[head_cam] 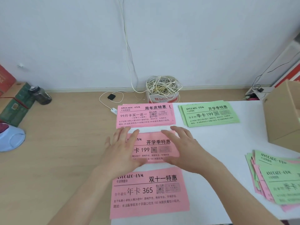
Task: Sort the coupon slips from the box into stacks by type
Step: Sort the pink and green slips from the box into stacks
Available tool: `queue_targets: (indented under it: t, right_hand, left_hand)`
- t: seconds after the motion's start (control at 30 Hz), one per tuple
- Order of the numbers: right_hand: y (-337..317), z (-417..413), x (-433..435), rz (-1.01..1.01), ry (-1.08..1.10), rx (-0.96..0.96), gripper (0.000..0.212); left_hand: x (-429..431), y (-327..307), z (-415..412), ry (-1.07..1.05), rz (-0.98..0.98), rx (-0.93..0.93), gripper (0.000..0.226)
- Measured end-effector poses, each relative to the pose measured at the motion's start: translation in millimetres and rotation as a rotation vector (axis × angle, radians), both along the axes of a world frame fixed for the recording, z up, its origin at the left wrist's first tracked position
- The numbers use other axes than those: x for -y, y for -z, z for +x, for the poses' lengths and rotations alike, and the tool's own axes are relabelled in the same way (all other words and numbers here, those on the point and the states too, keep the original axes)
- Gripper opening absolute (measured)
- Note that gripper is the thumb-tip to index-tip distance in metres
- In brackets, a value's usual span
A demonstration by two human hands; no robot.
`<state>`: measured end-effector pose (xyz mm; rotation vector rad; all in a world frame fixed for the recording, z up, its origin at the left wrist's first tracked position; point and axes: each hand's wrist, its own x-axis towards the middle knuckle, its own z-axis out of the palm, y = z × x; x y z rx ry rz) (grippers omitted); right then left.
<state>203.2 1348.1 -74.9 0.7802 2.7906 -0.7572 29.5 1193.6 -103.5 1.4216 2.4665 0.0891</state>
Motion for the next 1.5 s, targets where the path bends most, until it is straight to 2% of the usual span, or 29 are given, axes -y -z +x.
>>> queue_targets:
  t: [0.07,0.13,0.23,0.33,0.5,0.63,0.7,0.73,0.83,0.87,0.93,1.1,1.3,1.33,1.4,1.5]
  right_hand:
    - [-13.3,34.1,0.7,-0.059,0.090,-0.080,0.077]
    - [-24.7,74.9,-1.9,-0.072,0.169,-0.082,0.071]
    - [-29.1,129.9,-15.4,0.067,0.266,-0.076,0.067]
    - [-23.1,180.9,-32.9,0.168,0.392,-0.059,0.069]
    - [-10.5,257.2,-55.5,0.118,0.462,0.263,0.096]
    - [5.8,304.7,-74.7,0.064,0.478,0.346,0.105]
    - [15.2,321.3,-81.3,0.039,0.451,0.333,0.102]
    - [19.5,327.1,-84.1,0.041,0.427,0.310,0.099]
    - [27.0,339.8,-94.9,0.097,0.368,0.227,0.085]
    - [28.2,343.4,-99.0,0.111,0.359,0.204,0.081]
    - [29.9,350.3,-106.6,0.122,0.352,0.157,0.073]
    - [35.7,366.1,-120.8,0.084,0.363,0.057,0.060]
    - [43.8,373.8,-127.7,0.125,0.328,0.040,0.053]
    - [44.7,375.2,-128.9,0.125,0.322,0.032,0.054]
    - [46.5,377.7,-132.7,0.128,0.302,0.003,0.057]
    - [48.4,378.3,-140.9,0.135,0.319,-0.032,0.043]
  left_hand:
    - [-0.7,-9.3,11.5,0.017,0.211,0.018,0.073]
    - [-6.5,-21.9,29.1,0.032,0.363,0.101,0.047]
    - [-23.2,-37.3,65.8,0.151,0.407,0.146,0.042]
    - [-44.5,-37.5,106.9,0.228,0.415,0.128,0.023]
    - [-88.0,-22.2,175.2,0.429,0.389,0.149,0.029]
    - [-128.6,-15.0,245.0,0.557,0.392,0.229,0.030]
    - [-147.1,-9.4,286.6,0.589,0.335,0.251,0.033]
    - [-155.7,-3.6,304.6,0.617,0.287,0.205,0.039]
    - [-175.2,7.3,341.4,0.601,0.136,0.087,0.066]
    - [-180.0,11.7,345.5,0.577,0.053,0.061,0.064]
    - [-185.3,17.4,347.6,0.556,0.018,0.049,0.054]
    - [-186.8,22.1,340.1,0.733,0.221,-0.042,0.011]
    - [-184.0,22.7,338.7,0.856,0.234,-0.106,0.024]
    - [-185.2,21.4,337.5,0.861,0.244,-0.118,0.019]
    - [-188.4,15.7,336.4,0.792,0.224,-0.074,0.008]
    - [-196.1,11.2,335.7,0.592,0.152,0.109,0.017]
